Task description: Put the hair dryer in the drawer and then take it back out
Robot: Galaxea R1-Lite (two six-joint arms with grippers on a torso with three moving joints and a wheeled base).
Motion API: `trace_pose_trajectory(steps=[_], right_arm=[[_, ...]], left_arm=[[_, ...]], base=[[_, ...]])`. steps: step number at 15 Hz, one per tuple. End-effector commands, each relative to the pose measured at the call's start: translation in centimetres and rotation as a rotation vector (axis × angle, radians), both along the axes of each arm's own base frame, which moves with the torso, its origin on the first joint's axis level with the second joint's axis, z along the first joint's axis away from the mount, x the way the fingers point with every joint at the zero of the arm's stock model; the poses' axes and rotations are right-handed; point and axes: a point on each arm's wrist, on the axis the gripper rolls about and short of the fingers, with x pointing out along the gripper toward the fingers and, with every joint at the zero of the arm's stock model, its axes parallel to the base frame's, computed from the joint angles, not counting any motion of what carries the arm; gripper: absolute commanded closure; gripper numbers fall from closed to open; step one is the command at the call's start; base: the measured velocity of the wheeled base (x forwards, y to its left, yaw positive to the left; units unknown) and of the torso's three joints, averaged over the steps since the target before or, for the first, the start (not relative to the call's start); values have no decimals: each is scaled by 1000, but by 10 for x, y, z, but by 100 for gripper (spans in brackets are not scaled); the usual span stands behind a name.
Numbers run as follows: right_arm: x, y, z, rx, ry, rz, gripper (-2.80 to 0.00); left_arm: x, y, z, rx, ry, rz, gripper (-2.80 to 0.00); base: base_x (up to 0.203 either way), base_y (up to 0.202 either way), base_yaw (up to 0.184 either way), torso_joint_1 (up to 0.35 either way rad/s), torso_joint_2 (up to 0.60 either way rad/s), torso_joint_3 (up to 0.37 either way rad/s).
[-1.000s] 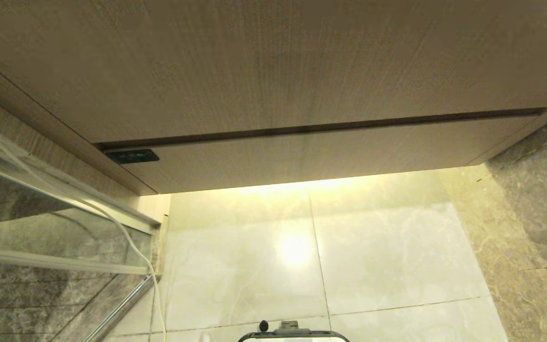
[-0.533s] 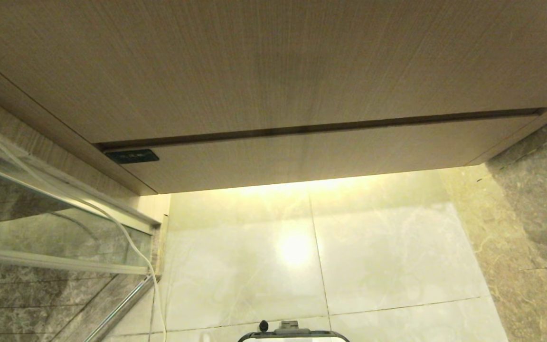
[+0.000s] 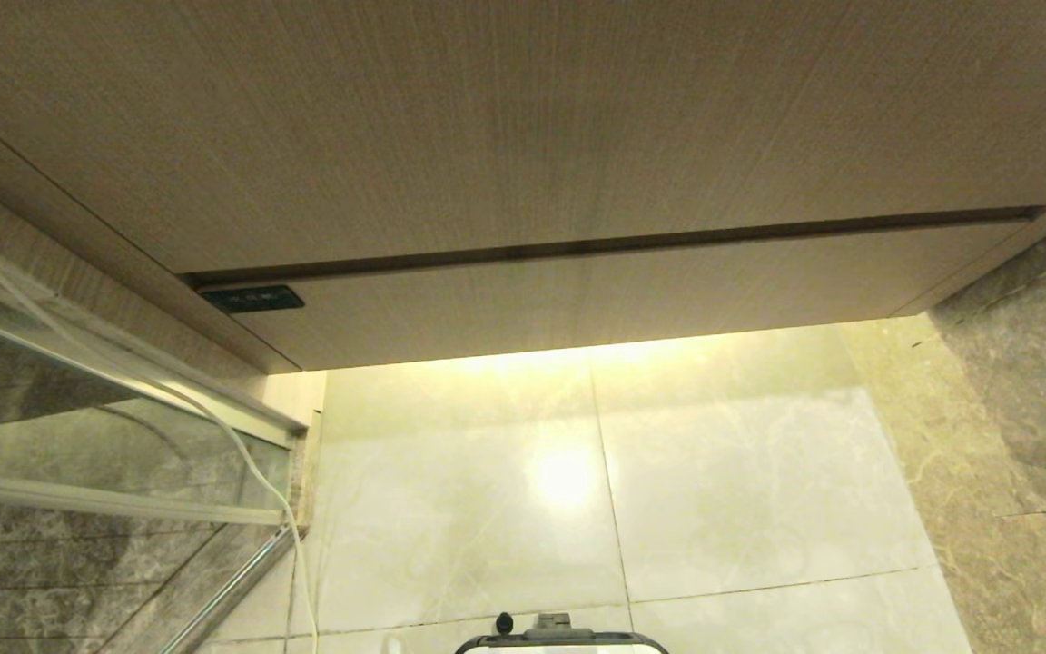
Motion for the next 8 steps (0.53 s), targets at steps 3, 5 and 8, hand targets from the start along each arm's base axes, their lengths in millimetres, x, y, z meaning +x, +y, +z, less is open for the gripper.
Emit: trace_pose_trajectory(steps=[3, 5, 8], right_arm=[[0, 0, 1, -11, 2, 0, 0], [0, 0, 0, 7, 3, -2, 0], [0, 0, 0, 9, 3, -2, 0]], left_arm=[[0, 0, 0, 0, 1, 0, 0], [0, 0, 0, 0, 1, 0, 0], [0, 0, 0, 0, 0, 0, 0]], base=[[0, 0, 0, 0, 0, 0], [0, 0, 0, 0, 0, 0], [0, 0, 0, 0, 0, 0]])
